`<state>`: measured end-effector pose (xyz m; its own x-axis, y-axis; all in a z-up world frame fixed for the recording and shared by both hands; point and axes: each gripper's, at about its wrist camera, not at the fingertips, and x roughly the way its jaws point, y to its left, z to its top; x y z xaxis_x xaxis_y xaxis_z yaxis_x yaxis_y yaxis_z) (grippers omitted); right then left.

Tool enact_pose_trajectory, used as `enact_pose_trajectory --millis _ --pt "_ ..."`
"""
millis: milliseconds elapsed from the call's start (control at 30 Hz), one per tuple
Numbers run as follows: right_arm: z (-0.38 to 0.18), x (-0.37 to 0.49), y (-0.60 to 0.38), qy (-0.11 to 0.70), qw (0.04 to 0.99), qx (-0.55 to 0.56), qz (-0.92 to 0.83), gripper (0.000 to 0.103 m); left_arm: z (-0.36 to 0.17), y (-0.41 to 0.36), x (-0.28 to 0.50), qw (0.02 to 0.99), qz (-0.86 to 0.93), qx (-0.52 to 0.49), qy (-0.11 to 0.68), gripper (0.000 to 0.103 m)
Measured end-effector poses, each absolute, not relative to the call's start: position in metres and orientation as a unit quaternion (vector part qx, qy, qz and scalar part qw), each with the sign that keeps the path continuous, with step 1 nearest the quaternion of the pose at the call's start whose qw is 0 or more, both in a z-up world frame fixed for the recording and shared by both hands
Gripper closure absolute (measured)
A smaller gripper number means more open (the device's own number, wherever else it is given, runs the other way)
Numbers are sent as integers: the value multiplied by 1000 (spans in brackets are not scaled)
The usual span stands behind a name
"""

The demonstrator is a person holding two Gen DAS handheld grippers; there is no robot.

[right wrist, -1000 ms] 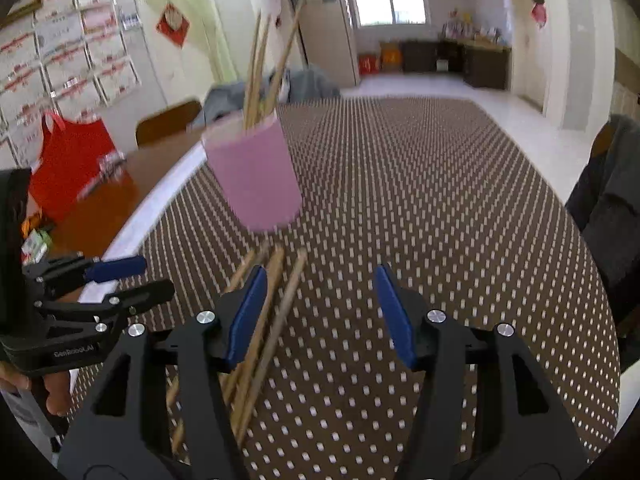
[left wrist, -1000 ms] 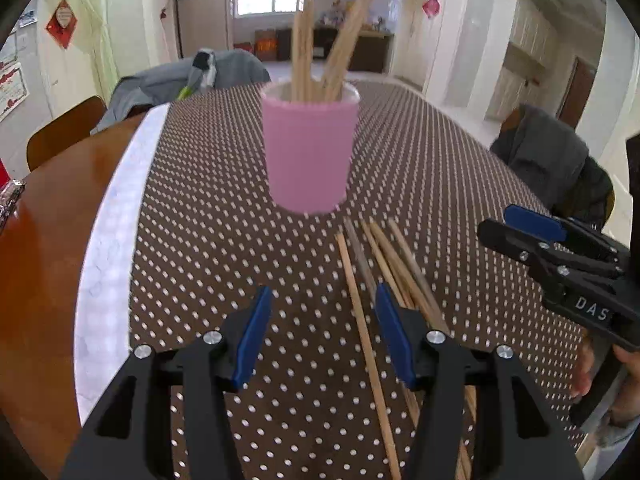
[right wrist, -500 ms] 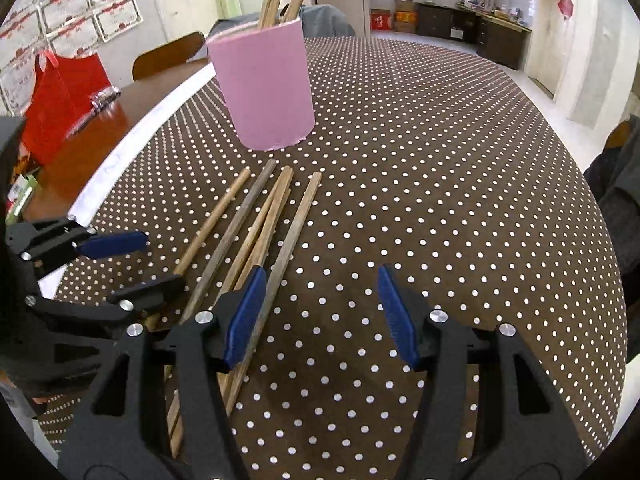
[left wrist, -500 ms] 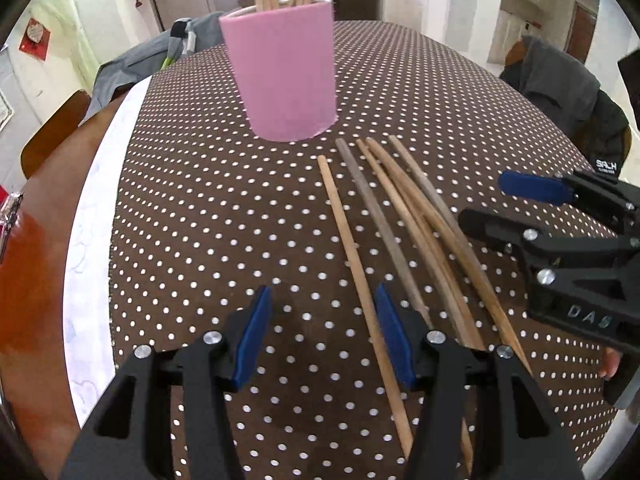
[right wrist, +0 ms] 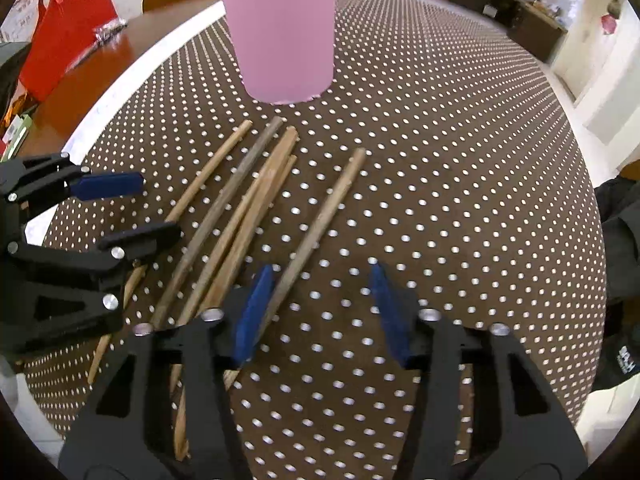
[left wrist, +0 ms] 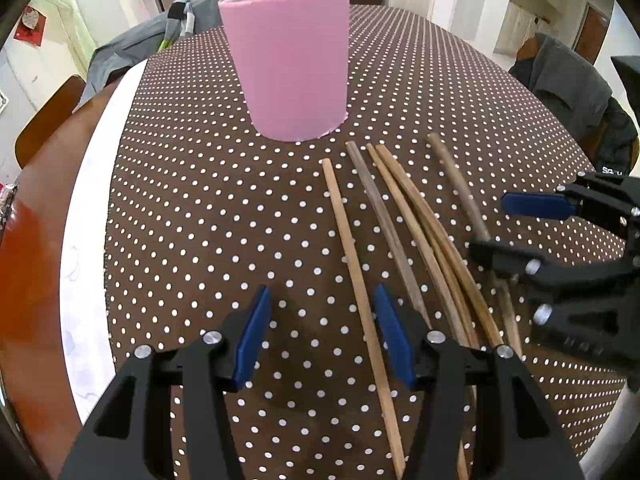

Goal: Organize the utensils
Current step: 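Move both open grippers down to the loose wooden sticks beside the cup, then close the left gripper on a stick while the right gripper grasps another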

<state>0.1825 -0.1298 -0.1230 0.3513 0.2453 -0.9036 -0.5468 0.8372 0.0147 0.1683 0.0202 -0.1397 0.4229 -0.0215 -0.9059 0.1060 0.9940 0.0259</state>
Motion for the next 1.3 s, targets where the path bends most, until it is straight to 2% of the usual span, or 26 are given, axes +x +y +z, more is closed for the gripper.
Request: enact_pose_trajectory --millis 33,67,133,267,333,400,600,767,833,933,1067,1300 --pt "-121 185 -132 520 804 -147 247 70 -140 21 170 841 -39 37 538 49" --pt "-120 189 -134 527 800 -145 249 71 -140 21 172 839 -39 33 542 49" --pt "-119 196 -137 540 790 -137 256 80 -140 19 177 834 -42 35 549 49" --pt "-118 208 -144 556 779 -108 269 88 -139 16 188 827 -51 39 559 50" --pt "-119 213 -149 560 776 -89 278 96 -139 15 191 825 -53 39 561 50" --pt "-119 216 -153 559 775 -81 282 97 -139 13 193 824 -55 39 562 50" --pt "-122 213 -168 551 781 -69 287 97 -138 12 191 826 -53 37 560 63" --pt "-127 211 -171 544 784 -59 292 97 -136 14 195 827 -51 34 559 80" --pt "-124 207 -170 541 786 -57 293 97 -136 15 195 827 -54 35 559 93" --pt "-123 205 -170 539 787 -52 297 97 -136 16 194 828 -56 31 557 97" --pt "-121 200 -173 531 790 -44 303 97 -135 14 186 837 -71 16 543 97" --pt "-112 191 -186 502 806 -23 313 97 -101 5 169 875 -78 15 478 97"
